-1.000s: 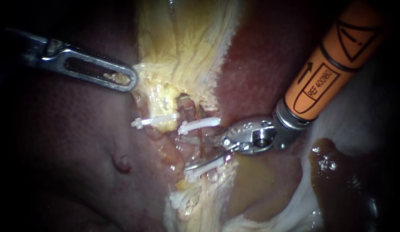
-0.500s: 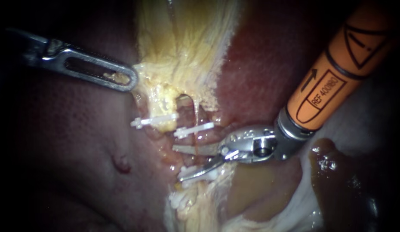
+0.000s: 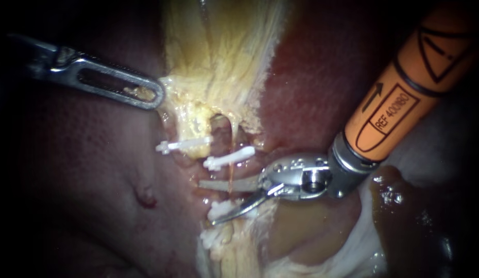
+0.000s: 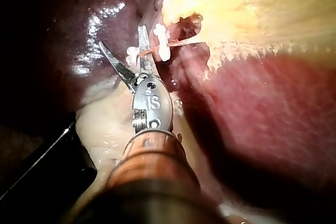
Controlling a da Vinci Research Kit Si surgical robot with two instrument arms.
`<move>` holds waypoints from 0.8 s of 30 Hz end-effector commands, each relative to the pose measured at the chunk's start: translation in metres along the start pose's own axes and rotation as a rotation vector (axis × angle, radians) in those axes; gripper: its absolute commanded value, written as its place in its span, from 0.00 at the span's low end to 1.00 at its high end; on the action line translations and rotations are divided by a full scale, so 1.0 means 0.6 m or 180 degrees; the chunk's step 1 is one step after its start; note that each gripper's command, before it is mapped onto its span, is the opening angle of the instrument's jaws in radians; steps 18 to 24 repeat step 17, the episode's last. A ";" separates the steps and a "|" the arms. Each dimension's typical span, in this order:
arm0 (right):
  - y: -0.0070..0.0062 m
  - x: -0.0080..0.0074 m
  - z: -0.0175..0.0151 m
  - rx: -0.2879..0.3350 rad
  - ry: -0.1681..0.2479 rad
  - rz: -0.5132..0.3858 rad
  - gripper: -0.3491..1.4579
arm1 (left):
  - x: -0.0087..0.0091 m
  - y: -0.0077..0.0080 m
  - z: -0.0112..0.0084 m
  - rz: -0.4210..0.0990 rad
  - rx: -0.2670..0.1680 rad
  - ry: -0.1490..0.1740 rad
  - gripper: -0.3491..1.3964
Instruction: Go to the cutting position right tube
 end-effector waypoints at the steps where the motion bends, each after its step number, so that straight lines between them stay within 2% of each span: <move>1: 0.0001 -0.0001 -0.0001 -0.0003 -0.0001 -0.0001 0.90 | 0.0000 0.0000 0.0000 0.0000 0.0000 0.0000 0.00; 24: 0.0003 -0.0003 -0.0001 -0.0005 -0.0001 0.0017 0.90 | 0.0000 0.0000 0.0000 0.0000 0.0000 0.0000 0.00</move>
